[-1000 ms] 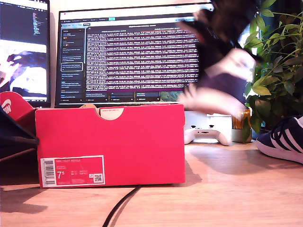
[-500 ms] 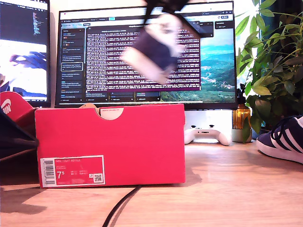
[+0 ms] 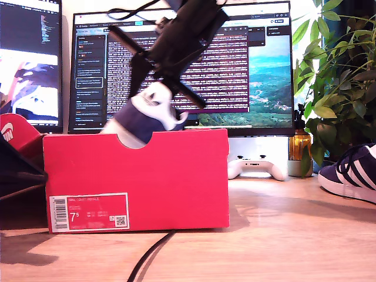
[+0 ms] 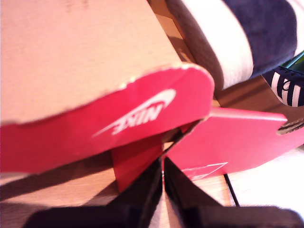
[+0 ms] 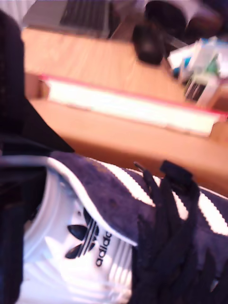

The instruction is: Pack the blue shoes by picking the first shoe and placing it inside the red shoebox, left side, then picking and rotating the second shoe and placing it in the shoebox

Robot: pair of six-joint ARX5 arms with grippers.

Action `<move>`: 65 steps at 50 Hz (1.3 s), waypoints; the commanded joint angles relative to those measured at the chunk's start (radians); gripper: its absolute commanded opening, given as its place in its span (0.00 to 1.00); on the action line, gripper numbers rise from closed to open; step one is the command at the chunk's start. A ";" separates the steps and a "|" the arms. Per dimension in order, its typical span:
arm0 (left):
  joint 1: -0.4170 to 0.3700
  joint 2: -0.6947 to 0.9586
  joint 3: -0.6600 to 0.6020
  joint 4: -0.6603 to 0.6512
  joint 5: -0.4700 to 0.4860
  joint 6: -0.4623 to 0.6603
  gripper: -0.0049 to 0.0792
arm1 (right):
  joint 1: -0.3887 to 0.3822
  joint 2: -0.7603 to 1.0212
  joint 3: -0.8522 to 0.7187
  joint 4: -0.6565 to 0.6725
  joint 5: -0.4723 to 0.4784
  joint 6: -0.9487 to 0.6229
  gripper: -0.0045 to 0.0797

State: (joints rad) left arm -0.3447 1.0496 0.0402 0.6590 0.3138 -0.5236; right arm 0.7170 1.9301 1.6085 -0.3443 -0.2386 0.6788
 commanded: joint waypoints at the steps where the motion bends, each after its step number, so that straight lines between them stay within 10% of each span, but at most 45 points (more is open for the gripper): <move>1: -0.002 0.004 -0.018 0.019 -0.001 0.006 0.03 | 0.010 -0.006 0.026 0.041 0.025 -0.005 0.04; 65: -0.002 0.004 -0.018 0.021 -0.009 0.007 0.03 | 0.083 0.173 0.026 0.088 0.173 -0.006 0.13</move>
State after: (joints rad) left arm -0.3447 1.0500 0.0402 0.6601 0.3088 -0.5236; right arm 0.7925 2.0953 1.6085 -0.2882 -0.0685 0.6800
